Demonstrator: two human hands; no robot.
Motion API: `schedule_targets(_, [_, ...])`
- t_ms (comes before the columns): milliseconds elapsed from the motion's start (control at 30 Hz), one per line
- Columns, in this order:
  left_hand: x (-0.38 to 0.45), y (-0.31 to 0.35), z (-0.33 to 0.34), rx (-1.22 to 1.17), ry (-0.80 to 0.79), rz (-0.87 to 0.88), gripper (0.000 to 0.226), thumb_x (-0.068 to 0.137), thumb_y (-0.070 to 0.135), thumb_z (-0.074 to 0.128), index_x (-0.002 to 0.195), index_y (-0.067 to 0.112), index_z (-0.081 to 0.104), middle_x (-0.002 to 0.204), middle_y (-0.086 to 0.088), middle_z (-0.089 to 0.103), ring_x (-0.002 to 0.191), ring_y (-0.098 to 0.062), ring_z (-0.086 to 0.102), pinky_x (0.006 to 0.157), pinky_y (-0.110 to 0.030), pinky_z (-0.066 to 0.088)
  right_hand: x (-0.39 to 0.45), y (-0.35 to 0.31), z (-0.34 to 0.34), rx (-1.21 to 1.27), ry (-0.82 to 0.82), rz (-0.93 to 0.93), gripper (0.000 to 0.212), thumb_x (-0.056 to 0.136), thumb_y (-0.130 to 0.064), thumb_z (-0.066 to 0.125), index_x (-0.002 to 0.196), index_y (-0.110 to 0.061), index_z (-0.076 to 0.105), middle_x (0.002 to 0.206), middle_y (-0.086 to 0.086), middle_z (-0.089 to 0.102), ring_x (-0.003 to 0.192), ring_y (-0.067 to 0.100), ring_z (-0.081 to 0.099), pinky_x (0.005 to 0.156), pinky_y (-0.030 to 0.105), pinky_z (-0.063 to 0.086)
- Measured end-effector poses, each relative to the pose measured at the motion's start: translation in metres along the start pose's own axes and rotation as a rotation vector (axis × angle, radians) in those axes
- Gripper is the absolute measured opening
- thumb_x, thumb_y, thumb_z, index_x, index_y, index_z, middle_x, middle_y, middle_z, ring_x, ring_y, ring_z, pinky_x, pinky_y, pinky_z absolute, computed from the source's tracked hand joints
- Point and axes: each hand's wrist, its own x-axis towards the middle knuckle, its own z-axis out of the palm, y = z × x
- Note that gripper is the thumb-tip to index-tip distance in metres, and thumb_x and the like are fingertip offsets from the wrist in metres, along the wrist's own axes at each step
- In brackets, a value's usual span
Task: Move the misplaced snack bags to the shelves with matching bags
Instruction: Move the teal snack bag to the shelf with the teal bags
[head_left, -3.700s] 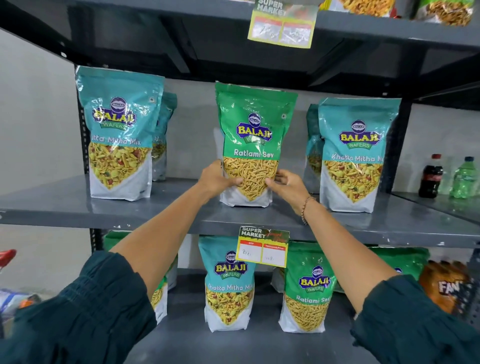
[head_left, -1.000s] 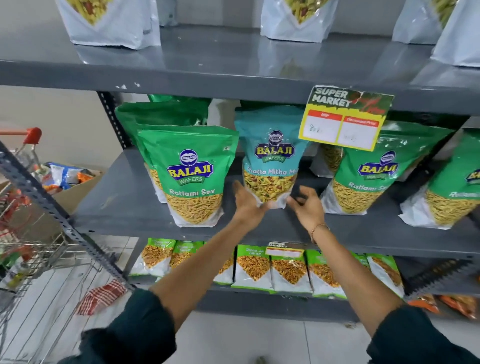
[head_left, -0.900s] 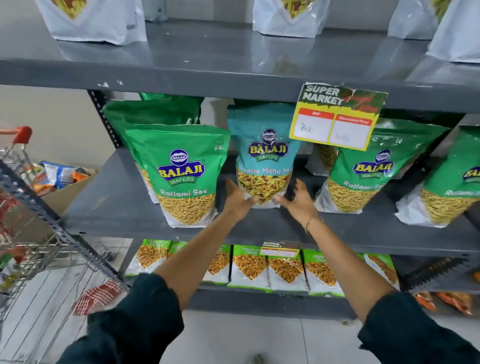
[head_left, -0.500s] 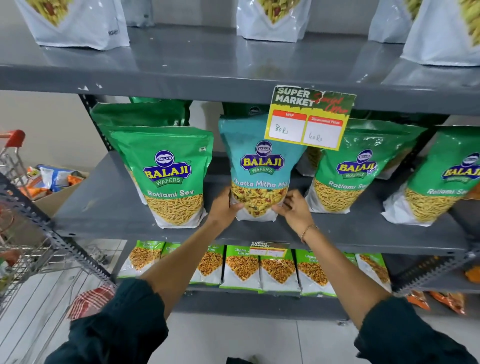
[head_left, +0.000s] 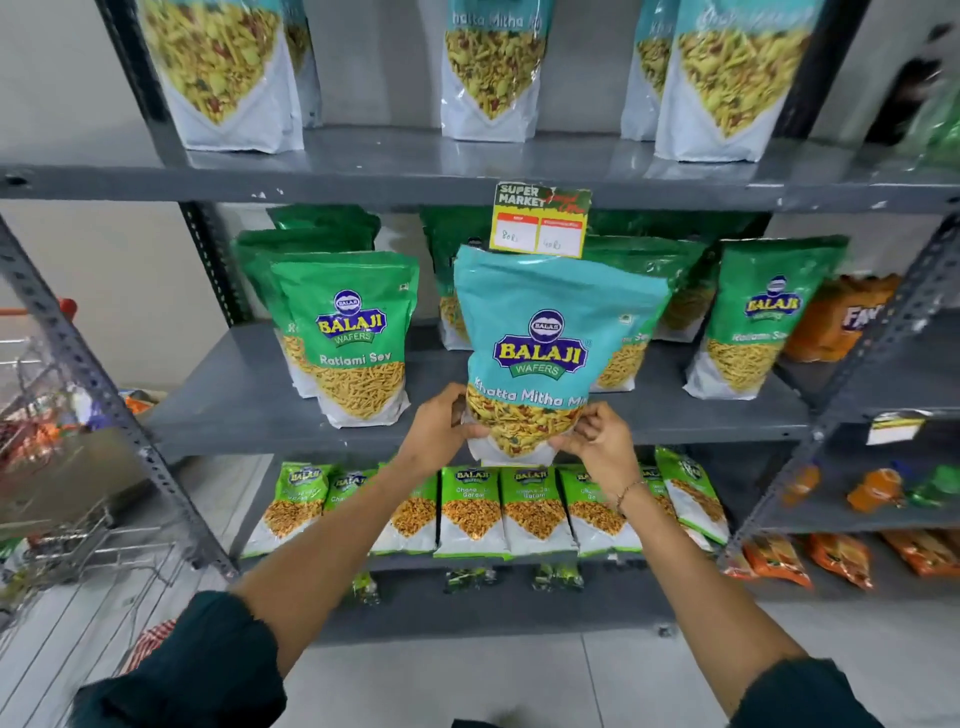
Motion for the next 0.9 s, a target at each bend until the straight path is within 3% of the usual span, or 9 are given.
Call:
schedule_targets(133, [-0.009, 0.038, -0.034, 0.025, 0.020, 0.045, 0.043, 0.073, 0.020, 0.075, 0.107, 0.012, 0.050, 0.072, -0.010, 0.042, 0.068, -0.018, 0.040, 0.055, -0.020, 0.031, -0.019, -0.046, -0.001, 0.002, 0.043, -0.118, 0.040, 0.063, 0.004, 0.076, 0.078, -0.014, 0.043, 0.075, -0.004, 0.054, 0.072, 0.006, 0.055, 0.071, 0.016, 0.052])
schedule_targets(200, [-0.011, 0.062, -0.054, 0.010, 0.031, 0.079, 0.051, 0.074, 0.020, 0.075, 0.118, 0.011, 0.051, 0.078, -0.009, 0.050, 0.075, -0.019, 0.047, 0.062, -0.025, 0.038, -0.023, -0.073, -0.003, -0.023, 0.061, -0.199, 0.039, 0.064, 0.001, 0.077, 0.084, -0.008, 0.044, 0.077, -0.004, 0.055, 0.073, 0.003, 0.055, 0.065, 0.008, 0.049])
schedule_targets(300, [-0.010, 0.096, -0.084, 0.021, 0.081, 0.137, 0.051, 0.073, 0.019, 0.076, 0.118, 0.010, 0.054, 0.089, -0.002, 0.065, 0.086, -0.020, 0.060, 0.079, -0.032, 0.048, -0.022, -0.116, -0.008, -0.056, 0.062, -0.311, 0.040, 0.065, -0.008, 0.079, 0.094, -0.008, 0.051, 0.088, 0.002, 0.064, 0.081, 0.005, 0.062, 0.072, 0.008, 0.050])
schedule_targets(400, [-0.005, 0.128, -0.112, 0.009, 0.127, 0.186, 0.048, 0.071, 0.019, 0.077, 0.114, 0.009, 0.058, 0.099, -0.006, 0.070, 0.091, -0.021, 0.064, 0.089, -0.036, 0.050, -0.015, -0.162, -0.013, -0.045, 0.051, -0.401, 0.038, 0.065, -0.004, 0.078, 0.094, -0.011, 0.054, 0.088, 0.002, 0.067, 0.076, -0.004, 0.065, 0.072, 0.009, 0.051])
schedule_targets(567, [0.008, 0.173, -0.156, 0.012, 0.143, 0.251, 0.029, 0.074, 0.022, 0.075, 0.099, 0.014, 0.063, 0.090, 0.002, 0.069, 0.082, -0.012, 0.062, 0.083, -0.029, 0.048, 0.009, -0.229, -0.017, -0.107, 0.014, -0.516, 0.035, 0.065, -0.011, 0.079, 0.092, -0.015, 0.056, 0.087, -0.004, 0.068, 0.081, 0.005, 0.066, 0.072, 0.012, 0.053])
schedule_targets(667, [0.024, 0.193, -0.181, 0.074, 0.152, 0.270, 0.020, 0.075, 0.026, 0.074, 0.089, 0.017, 0.063, 0.088, -0.002, 0.069, 0.084, -0.020, 0.063, 0.082, -0.035, 0.048, 0.030, -0.261, -0.015, -0.133, -0.006, -0.553, 0.036, 0.067, -0.015, 0.078, 0.095, -0.015, 0.054, 0.087, -0.003, 0.066, 0.082, 0.011, 0.065, 0.071, 0.013, 0.054])
schedule_targets(767, [0.046, 0.212, -0.201, 0.084, 0.186, 0.286, 0.018, 0.076, 0.028, 0.073, 0.071, 0.017, 0.060, 0.075, -0.008, 0.065, 0.076, -0.027, 0.057, 0.071, -0.035, 0.045, 0.054, -0.290, -0.013, -0.141, 0.010, -0.575, 0.039, 0.068, -0.017, 0.077, 0.098, -0.012, 0.052, 0.087, -0.002, 0.064, 0.083, 0.013, 0.063, 0.074, 0.018, 0.054])
schedule_targets(900, [0.088, 0.229, -0.216, 0.057, 0.225, 0.281, 0.026, 0.075, 0.027, 0.074, 0.082, 0.004, 0.064, 0.089, -0.017, 0.069, 0.080, -0.024, 0.059, 0.071, -0.032, 0.044, 0.099, -0.319, -0.011, -0.159, 0.032, -0.575, 0.039, 0.068, -0.017, 0.078, 0.096, -0.011, 0.052, 0.091, 0.006, 0.063, 0.087, 0.019, 0.062, 0.084, 0.031, 0.052])
